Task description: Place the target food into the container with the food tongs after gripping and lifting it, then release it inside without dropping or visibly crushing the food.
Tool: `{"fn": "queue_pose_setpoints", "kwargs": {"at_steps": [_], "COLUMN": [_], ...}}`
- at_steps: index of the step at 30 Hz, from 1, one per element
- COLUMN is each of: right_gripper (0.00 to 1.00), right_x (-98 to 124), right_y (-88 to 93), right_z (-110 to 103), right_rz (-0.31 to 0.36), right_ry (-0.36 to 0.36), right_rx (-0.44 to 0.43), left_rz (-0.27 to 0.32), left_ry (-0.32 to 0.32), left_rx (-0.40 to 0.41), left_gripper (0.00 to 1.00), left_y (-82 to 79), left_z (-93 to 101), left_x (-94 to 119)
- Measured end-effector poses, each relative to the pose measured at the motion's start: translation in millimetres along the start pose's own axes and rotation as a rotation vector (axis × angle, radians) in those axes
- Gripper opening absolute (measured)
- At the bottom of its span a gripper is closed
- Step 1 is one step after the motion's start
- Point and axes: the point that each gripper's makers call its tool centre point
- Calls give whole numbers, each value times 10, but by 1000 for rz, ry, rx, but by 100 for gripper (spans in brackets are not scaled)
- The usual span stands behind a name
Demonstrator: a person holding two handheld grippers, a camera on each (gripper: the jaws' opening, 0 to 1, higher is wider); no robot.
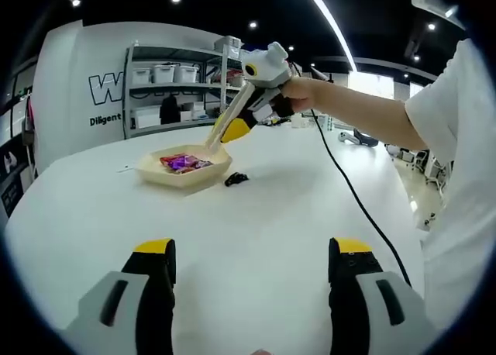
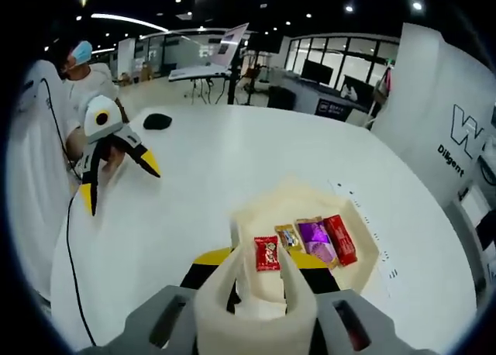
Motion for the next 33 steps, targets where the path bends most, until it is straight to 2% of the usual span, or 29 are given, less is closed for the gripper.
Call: {"fn": "queue_pose_setpoints", "kwargs": {"at_steps": [12, 19, 33], "right_gripper": [18, 18, 18], "right_x": [154, 193, 160], "right_y": [-63, 3, 228], "right_z": [-291, -426, -587], "right_rz": [118, 166, 198], "right_ry": [42, 59, 76], "right_rx": [-51, -75, -124], "left_rz": [-7, -16, -29], "left_ry": [7, 12, 16], "left_rx": [0, -5, -11], "left_gripper": [79, 79, 79], "left_y": [16, 25, 36], "left_z": [36, 70, 110], "left_x": [-51, -78, -101]}}
Point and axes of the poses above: the point that each gripper's makers call its tool centre point, and the gripper's own axes: x roughly backward along the fingers, z roughly to its right, y roughly out of its underside, and after that the axes turned 12 degrees about x, right-handed
